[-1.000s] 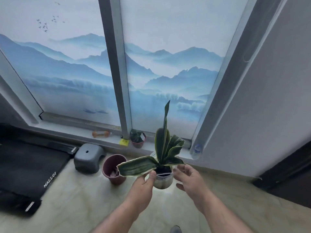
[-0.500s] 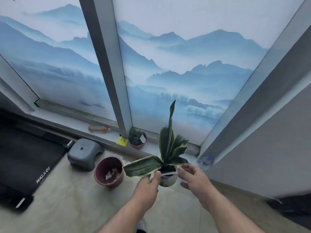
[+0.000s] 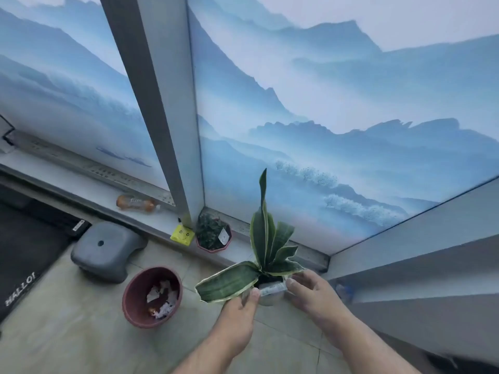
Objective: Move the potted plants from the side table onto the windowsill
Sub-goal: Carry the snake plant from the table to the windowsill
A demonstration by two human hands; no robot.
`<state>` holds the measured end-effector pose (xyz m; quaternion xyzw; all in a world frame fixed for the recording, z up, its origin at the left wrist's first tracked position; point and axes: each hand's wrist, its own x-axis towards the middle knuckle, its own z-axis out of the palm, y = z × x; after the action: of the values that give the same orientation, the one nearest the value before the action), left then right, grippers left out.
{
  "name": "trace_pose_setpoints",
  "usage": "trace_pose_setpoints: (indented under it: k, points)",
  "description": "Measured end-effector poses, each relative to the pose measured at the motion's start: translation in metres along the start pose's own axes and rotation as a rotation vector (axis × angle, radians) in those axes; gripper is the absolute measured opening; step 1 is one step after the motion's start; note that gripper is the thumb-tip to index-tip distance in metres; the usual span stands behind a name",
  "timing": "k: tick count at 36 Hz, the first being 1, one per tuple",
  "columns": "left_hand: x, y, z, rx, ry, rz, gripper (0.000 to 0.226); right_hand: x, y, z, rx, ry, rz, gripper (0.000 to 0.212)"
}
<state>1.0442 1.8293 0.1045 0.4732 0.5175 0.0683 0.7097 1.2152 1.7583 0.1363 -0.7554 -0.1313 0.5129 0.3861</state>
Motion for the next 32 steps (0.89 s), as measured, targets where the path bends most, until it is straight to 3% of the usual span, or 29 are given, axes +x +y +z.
trace_pose_setpoints:
  k: [8,12,14,17,19,23,32]
  points:
    - [0.105,-0.017,0.005,0.004,-0.011,0.008,0.030,0.110,0.021,0.000,-0.002,-0.057,0.041,0.020]
    - [0.169,-0.048,0.016,0.025,0.043,-0.034,0.029,0.175,0.045,-0.004,-0.017,-0.106,0.091,0.046]
    - [0.206,-0.072,0.022,0.045,0.077,-0.059,0.040,0.211,0.059,-0.003,-0.022,-0.132,0.103,0.040]
    - [0.258,-0.106,0.034,0.022,0.107,-0.107,0.041,0.270,0.082,-0.001,-0.062,-0.138,0.110,0.012]
    - [0.280,-0.116,0.040,0.012,0.106,-0.132,0.030,0.302,0.095,-0.001,-0.075,-0.145,0.108,0.014]
    - [0.332,-0.153,0.052,0.032,0.197,-0.166,0.052,0.368,0.132,0.002,-0.154,-0.179,0.102,0.012]
    - [0.407,-0.206,0.065,-0.007,0.281,-0.116,0.044,0.459,0.177,0.015,-0.235,-0.219,0.070,0.015]
